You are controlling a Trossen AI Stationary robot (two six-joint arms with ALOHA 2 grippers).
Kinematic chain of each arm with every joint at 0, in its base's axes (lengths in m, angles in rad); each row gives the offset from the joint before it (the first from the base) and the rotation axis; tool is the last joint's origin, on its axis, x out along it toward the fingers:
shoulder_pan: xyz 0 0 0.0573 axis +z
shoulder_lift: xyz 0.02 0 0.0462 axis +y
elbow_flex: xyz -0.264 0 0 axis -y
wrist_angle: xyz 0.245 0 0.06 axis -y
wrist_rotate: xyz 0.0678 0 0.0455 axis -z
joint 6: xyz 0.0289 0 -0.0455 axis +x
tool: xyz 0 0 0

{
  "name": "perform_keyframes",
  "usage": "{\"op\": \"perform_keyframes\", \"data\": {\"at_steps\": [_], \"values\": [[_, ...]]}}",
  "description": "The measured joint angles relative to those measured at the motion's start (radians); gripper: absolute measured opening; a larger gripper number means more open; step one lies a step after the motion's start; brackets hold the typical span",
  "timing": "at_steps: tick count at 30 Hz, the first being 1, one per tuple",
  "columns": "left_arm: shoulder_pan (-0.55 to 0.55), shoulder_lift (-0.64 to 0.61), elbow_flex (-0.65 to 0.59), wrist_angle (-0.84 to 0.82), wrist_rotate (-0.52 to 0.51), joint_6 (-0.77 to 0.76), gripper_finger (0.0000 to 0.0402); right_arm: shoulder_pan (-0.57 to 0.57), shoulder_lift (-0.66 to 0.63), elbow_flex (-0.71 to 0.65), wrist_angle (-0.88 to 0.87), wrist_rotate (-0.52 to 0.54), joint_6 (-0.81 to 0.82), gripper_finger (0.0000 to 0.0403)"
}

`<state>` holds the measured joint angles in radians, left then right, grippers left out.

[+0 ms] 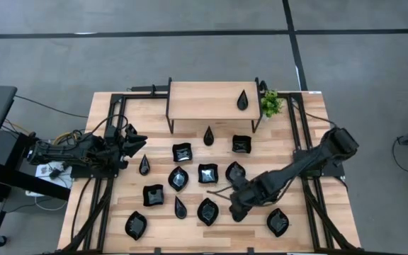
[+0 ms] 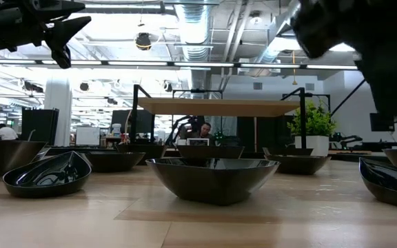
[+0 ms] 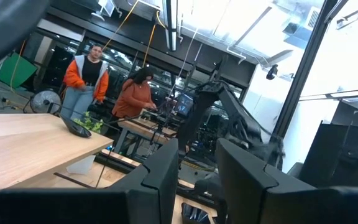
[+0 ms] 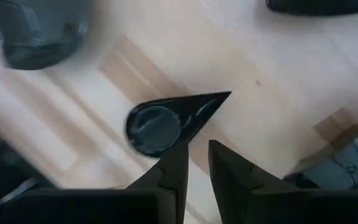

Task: Pick & Place Mini shaped plates
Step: Stack the drop-shaped plate on top of the drop-shaped plate on the shelf

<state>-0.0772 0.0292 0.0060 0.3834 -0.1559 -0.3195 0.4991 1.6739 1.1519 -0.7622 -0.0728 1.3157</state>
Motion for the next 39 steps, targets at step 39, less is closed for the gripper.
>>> {"op": "perform_keyframes", "data": {"at_steps": [39], "values": [[0.000, 0.000, 0.000, 0.035, 0.000, -0.011, 0.0112, 0.046, 0.072, 0.000, -0.010, 0.105, 0.138, 0.0105]]}}
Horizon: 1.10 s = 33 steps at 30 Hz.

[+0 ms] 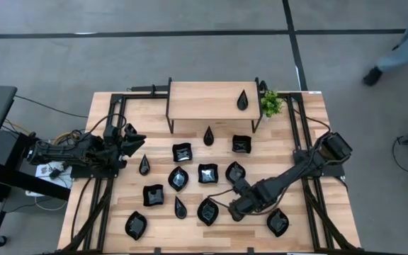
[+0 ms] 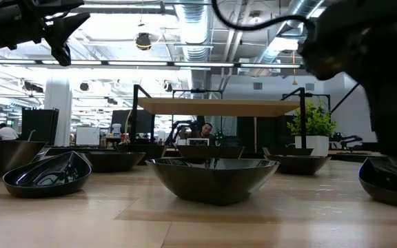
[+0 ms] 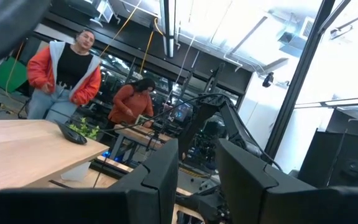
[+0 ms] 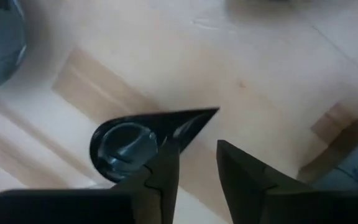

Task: Pick & Place Mini shaped plates
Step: Stack the drop-shaped plate on top of the drop-shaped plate on the shelf

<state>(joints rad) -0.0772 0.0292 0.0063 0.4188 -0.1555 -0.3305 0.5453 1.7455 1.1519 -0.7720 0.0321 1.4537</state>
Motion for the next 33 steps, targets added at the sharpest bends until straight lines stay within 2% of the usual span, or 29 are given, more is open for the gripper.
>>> {"op": "perform_keyframes", "data": {"at_steps": [6, 17, 22, 33], "values": [[0.000, 0.000, 0.000, 0.002, 0.000, 0.000, 0.0112, 0.042, -0.040, 0.000, -0.001, 0.096, 0.115, 0.0120], [0.000, 0.000, 0.000, 0.009, 0.000, 0.000, 0.0112, 0.116, -0.024, -0.020, 0.005, 0.180, 0.302, 0.0121], [0.000, 0.000, 0.000, 0.009, 0.000, 0.000, 0.0112, 0.120, -0.024, -0.070, 0.100, 0.199, 0.316, 0.0121], [0.000, 0.000, 0.000, 0.016, 0.000, -0.019, 0.0112, 0.122, -0.023, -0.078, 0.110, 0.231, 0.325, 0.0120]]}}
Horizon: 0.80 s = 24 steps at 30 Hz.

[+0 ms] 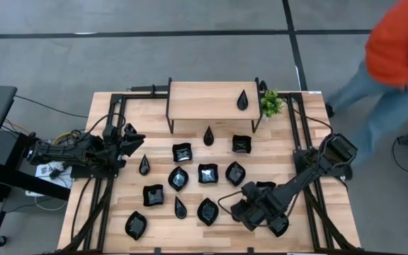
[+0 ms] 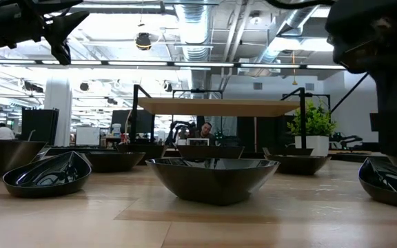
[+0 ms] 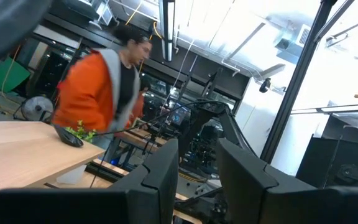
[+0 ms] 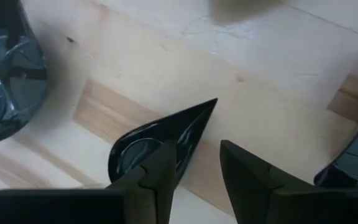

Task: Pick & Place Mini shaped plates
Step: Stack the drop-shaped plate on top of the drop-shaped plate on the shelf

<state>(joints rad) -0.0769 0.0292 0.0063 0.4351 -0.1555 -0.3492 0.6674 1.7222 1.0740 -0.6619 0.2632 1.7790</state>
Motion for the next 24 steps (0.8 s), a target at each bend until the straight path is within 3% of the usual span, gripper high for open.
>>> {"op": "perform_keyframes", "data": {"at_steps": [19, 24], "values": [[0.000, 0.000, 0.000, 0.020, 0.000, 0.000, 0.0112, 0.019, 0.000, -0.029, 0.041, 0.031, 0.029, 0.0113], [0.000, 0.000, 0.000, 0.024, 0.000, 0.000, 0.0112, 0.019, 0.000, -0.078, 0.132, 0.032, 0.040, 0.0113]]}}
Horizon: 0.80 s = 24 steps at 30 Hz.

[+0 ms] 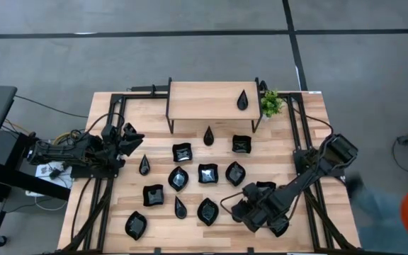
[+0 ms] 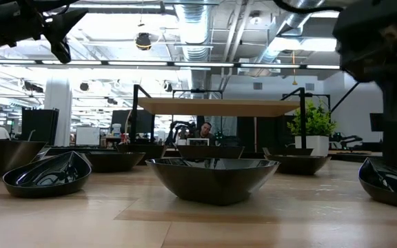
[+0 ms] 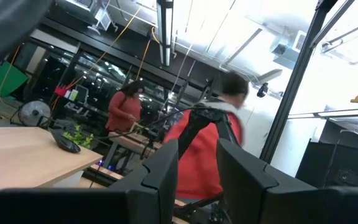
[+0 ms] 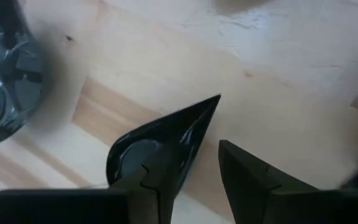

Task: Pick & Place Mini shaped plates
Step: Stack the drop-shaped plate on top of the drop-shaped plate on the shelf

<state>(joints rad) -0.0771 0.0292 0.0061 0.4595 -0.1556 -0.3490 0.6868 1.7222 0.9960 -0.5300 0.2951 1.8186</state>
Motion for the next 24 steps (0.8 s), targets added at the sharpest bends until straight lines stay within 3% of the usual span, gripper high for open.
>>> {"op": "perform_keyframes", "data": {"at_steps": [11, 24], "values": [[0.000, 0.000, 0.000, 0.012, 0.000, 0.000, 0.0112, 0.001, 0.000, -0.014, 0.030, 0.002, 0.016, 0.0110], [0.000, 0.000, 0.000, 0.013, 0.000, 0.000, 0.0112, 0.001, 0.000, -0.014, 0.030, 0.010, 0.015, 0.0061]]}}
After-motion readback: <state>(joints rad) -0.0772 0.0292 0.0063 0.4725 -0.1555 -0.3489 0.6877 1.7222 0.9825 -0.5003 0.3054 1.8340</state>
